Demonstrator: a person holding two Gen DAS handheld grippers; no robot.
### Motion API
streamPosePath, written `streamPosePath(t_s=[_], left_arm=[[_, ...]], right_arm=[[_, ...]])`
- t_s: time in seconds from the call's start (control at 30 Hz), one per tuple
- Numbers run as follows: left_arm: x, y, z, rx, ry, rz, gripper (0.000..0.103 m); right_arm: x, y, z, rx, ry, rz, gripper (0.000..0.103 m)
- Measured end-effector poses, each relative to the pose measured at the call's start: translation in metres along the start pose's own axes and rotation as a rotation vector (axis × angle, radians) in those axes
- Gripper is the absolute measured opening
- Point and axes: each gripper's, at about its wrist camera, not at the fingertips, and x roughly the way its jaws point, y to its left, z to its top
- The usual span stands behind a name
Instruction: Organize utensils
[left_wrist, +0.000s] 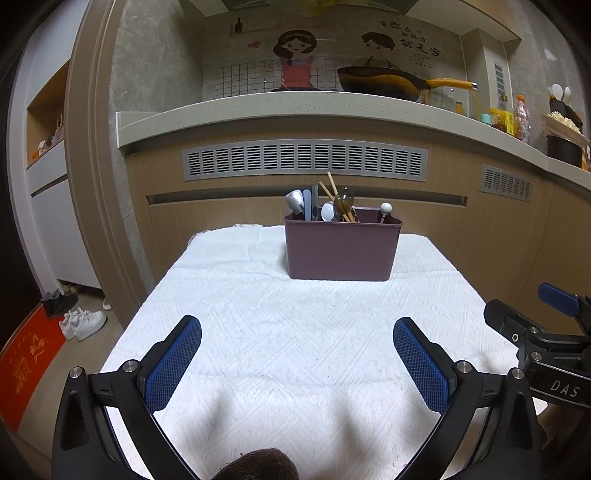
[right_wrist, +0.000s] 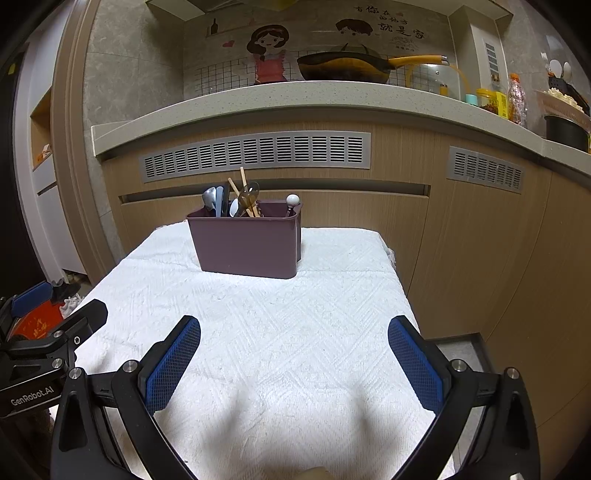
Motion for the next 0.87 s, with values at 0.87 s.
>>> streamPosePath(t_s=[0.87], left_arm=[[-0.0028, 0.0045, -0.0001, -0.014, -0.003, -0.004, 0.103]], right_arm=[[-0.0071, 0.0006, 0.0010, -0.017, -0.015, 0.004, 0.101]])
